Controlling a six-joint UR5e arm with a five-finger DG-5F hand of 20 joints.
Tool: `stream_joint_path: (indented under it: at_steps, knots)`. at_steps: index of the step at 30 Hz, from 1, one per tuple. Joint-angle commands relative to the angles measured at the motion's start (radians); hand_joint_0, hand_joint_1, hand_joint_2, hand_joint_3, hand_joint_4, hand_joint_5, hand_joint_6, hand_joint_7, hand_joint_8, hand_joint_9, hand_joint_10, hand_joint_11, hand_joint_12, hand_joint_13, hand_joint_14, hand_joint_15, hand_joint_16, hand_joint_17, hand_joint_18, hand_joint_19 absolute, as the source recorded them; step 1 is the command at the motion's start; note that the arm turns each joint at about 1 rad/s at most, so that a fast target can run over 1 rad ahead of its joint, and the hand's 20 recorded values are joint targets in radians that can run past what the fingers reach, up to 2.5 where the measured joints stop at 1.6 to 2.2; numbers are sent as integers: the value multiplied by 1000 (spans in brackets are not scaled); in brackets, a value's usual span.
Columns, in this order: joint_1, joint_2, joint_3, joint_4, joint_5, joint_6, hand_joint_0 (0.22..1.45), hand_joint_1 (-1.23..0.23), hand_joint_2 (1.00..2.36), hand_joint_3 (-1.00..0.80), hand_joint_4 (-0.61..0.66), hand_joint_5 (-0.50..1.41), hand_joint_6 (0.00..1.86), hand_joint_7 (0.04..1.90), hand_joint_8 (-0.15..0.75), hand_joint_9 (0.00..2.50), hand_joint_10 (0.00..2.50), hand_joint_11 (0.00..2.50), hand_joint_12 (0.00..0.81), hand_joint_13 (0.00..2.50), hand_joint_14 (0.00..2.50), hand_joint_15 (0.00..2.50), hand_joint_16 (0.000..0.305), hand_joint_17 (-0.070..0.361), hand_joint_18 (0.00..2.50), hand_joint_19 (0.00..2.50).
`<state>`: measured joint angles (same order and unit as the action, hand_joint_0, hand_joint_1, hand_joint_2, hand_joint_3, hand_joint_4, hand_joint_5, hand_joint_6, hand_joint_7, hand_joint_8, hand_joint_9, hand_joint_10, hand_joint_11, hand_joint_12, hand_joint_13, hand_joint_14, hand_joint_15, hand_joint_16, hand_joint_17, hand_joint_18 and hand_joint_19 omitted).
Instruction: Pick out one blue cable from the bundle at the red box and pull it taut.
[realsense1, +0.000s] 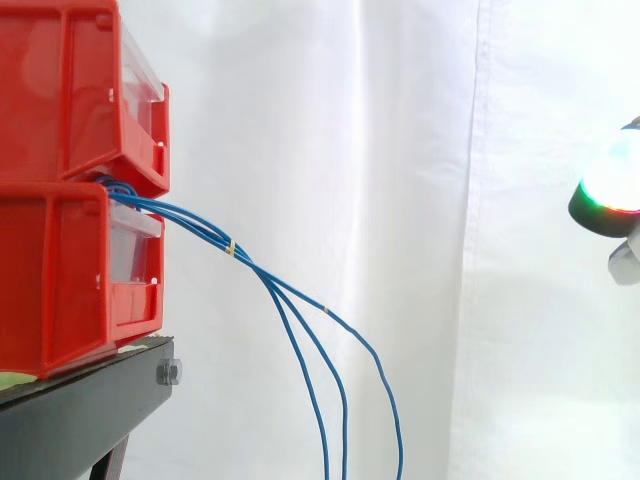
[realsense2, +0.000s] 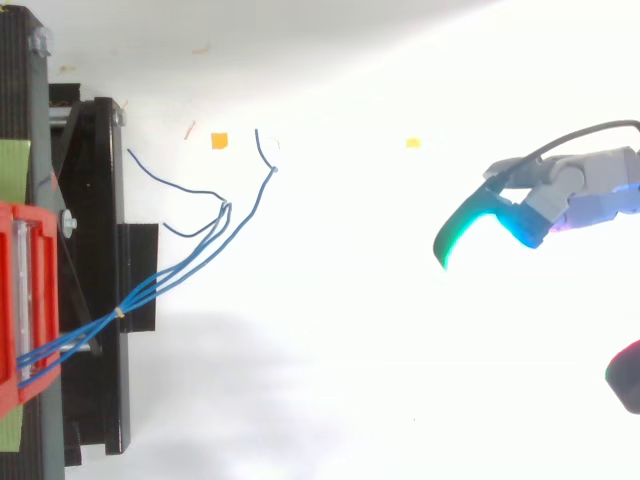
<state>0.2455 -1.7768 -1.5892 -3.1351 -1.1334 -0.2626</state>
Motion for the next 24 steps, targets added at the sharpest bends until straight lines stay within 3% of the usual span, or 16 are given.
stream_joint_path:
  at_steps: [1, 2, 3, 7, 12, 15, 21, 24]
  knots:
    - [-2, -1, 0, 17, 3, 2, 624, -603, 1008, -386, 262, -184, 502, 718, 262, 583, 0, 0, 289, 463, 2, 61, 39, 87, 434, 380]
    - [0, -1, 0, 32, 9, 2, 634, -623, 1009, -377, 263, -180, 502, 719, 260, 605, 0, 0, 288, 470, 1, 56, 38, 85, 435, 371]
    - [0, -12, 0, 79, 47, -3, 635, -630, 1009, -368, 266, -176, 502, 722, 261, 631, 0, 0, 288, 491, 1, 65, 37, 83, 429, 364]
    - [-2, -38, 2, 153, 112, -4, 635, -637, 1009, -367, 268, -172, 502, 721, 265, 672, 0, 0, 293, 523, 3, 82, 36, 81, 432, 352]
    - [-3, -85, 29, 231, 153, -7, 635, -639, 1008, -376, 245, -175, 502, 732, 257, 706, 0, 47, 310, 595, 5, 125, 36, 81, 430, 368]
    - [-8, -138, 63, 270, 195, -27, 635, -642, 1009, -373, 240, -175, 502, 732, 256, 712, 2, 55, 311, 610, 5, 135, 36, 81, 430, 369]
    - [-9, -176, 63, 303, 210, -75, 635, -642, 1009, -374, 249, -173, 502, 738, 258, 718, 1, 63, 314, 613, 6, 146, 36, 81, 424, 376]
    - [-8, -176, 63, 319, 211, -83, 635, -639, 1009, -372, 260, -164, 502, 745, 264, 755, 3, 85, 318, 624, 7, 152, 36, 81, 425, 375]
